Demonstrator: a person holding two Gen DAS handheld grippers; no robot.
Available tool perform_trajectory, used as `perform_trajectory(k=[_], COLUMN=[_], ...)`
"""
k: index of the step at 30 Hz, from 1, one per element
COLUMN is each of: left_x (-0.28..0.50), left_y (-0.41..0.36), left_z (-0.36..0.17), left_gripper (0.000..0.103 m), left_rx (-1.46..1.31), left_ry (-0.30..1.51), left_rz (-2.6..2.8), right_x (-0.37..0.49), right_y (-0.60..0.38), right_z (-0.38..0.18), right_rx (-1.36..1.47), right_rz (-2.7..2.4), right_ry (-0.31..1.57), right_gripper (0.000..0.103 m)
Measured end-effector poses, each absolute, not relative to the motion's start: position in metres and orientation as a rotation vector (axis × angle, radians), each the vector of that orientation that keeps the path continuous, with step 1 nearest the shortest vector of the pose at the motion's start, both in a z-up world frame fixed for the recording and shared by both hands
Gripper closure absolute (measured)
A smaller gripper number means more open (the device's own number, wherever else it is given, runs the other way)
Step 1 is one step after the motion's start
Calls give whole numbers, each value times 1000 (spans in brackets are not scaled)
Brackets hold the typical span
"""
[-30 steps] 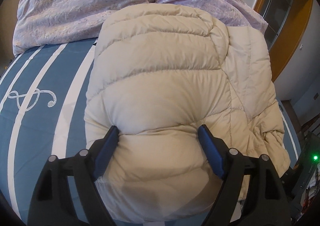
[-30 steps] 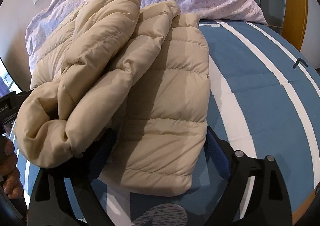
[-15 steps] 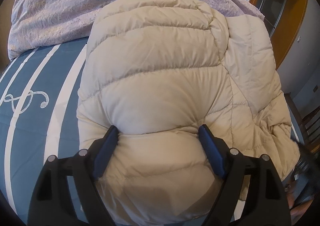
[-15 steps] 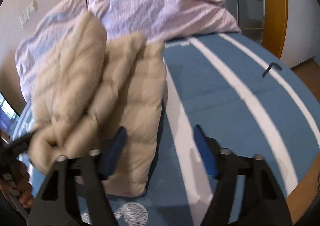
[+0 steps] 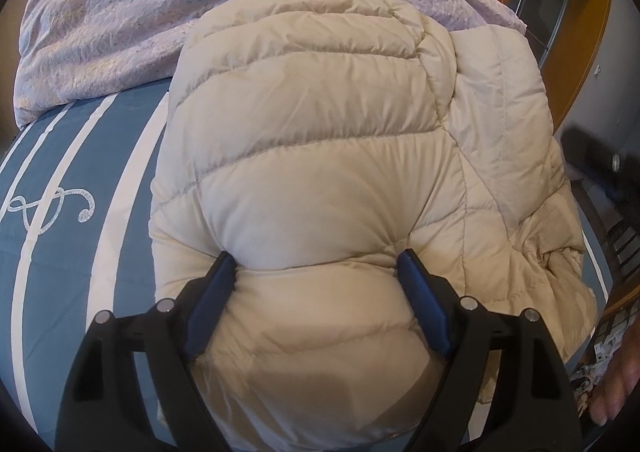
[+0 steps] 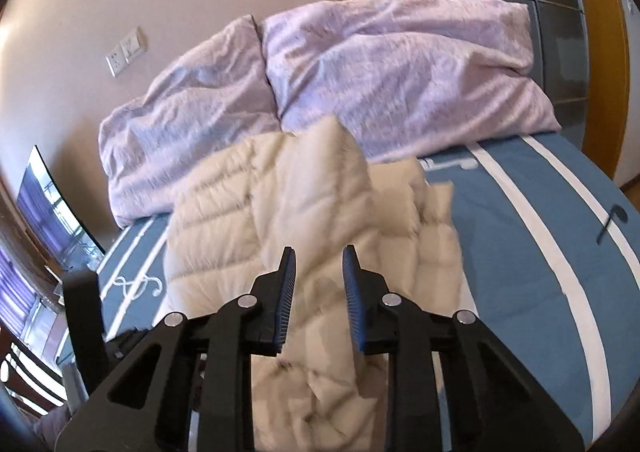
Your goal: Fold large clothes
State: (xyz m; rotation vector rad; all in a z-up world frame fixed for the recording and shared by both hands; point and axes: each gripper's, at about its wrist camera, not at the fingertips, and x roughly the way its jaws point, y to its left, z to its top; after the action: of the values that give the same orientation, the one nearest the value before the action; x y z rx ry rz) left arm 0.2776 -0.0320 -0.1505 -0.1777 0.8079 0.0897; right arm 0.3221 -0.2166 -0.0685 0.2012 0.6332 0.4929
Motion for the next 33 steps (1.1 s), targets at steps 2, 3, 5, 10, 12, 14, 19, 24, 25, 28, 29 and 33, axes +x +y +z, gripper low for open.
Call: perform_trajectory(k=[2, 3, 5, 10, 12, 14, 19, 24, 25, 28, 29, 33], left_x=[279, 279, 279, 281, 281, 281, 280, 279, 278, 276, 275, 273], left_y=[-32, -32, -32, -33, -35, -37, -43, -45, -43, -37, -36, -25], left_z=[-151, -151, -151, -153, -154, -154, -153, -151, -149, -142, -140, -126], left_gripper=[21, 21, 21, 20, 18, 18, 17, 17, 17, 18, 18, 19], left_rx=[-176, -176, -170, -159, -150, -144, -128, -129, -137, -165, -170, -180], left_ry=[808, 809, 808, 807, 804, 801, 793, 787, 785, 780, 778, 751], left_rz=[89, 89, 90, 85, 79, 76, 61, 59, 55, 41, 41, 59], right_x=[329, 331, 336, 342, 342, 342, 344, 346, 346, 346, 346, 348], right_y=[-208, -206, -205, -215, -218, -223, -236, -234, -233, -232, -231, -233], right_z=[-72, -77, -89, -119, -131, -141, -158, -161, -161, -162, -162, -163], right_rx=[177, 167, 156, 166, 164, 173, 211, 201, 196, 189, 188, 200], right_rz=[500, 492, 473, 415, 395, 380, 354, 348, 346, 341, 337, 332], right_ry=[659, 677, 710, 789, 815, 840, 900, 909, 909, 909, 909, 914], right_gripper=[77, 78, 78, 78, 81, 81, 81, 81, 81, 81, 81, 81])
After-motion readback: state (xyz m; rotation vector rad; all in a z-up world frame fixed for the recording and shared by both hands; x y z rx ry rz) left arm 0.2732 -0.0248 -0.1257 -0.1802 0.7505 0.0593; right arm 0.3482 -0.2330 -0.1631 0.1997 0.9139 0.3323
